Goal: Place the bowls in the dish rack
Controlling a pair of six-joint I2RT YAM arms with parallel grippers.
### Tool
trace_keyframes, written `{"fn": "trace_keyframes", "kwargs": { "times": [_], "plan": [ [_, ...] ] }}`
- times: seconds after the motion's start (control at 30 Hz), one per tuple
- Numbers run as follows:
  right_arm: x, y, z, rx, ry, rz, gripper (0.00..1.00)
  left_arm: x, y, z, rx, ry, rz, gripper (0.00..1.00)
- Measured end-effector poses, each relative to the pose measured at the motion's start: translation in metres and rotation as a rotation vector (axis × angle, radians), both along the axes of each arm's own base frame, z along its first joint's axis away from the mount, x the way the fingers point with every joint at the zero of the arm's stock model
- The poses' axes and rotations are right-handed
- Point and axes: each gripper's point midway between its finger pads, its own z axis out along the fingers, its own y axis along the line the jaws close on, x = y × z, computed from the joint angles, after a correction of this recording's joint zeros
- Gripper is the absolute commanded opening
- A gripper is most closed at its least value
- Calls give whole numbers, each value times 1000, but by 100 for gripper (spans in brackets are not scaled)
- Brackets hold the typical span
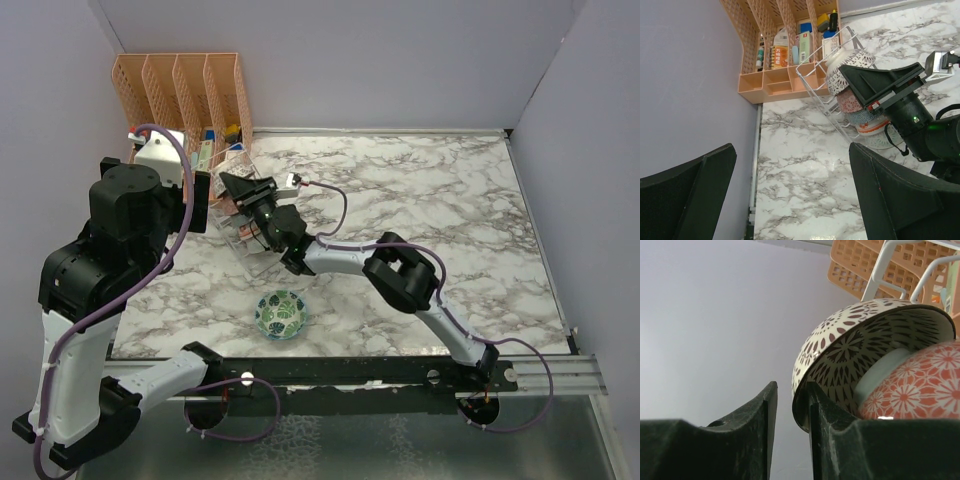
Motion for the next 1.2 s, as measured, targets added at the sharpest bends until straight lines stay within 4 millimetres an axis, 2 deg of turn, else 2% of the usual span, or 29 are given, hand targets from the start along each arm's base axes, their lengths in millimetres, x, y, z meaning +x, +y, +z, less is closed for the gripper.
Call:
{"fn": "trace_keyframes", "kwargs": {
  "times": [0.07,0.17,0.37,1.2],
  "plan": [
    [-2,0,-4,-10,10,10,31,0,0,0,0,0,0,99],
    [-5,-2,-11,-32,29,23,39,0,0,0,1,1,0,99],
    [-13,-9,-11,-46,58,44,40,1,-1,0,1,2,0,99],
    [-28,-12,-16,-140,159,124,52,4,-4,-2,2,2,-7,99]
  ]
}}
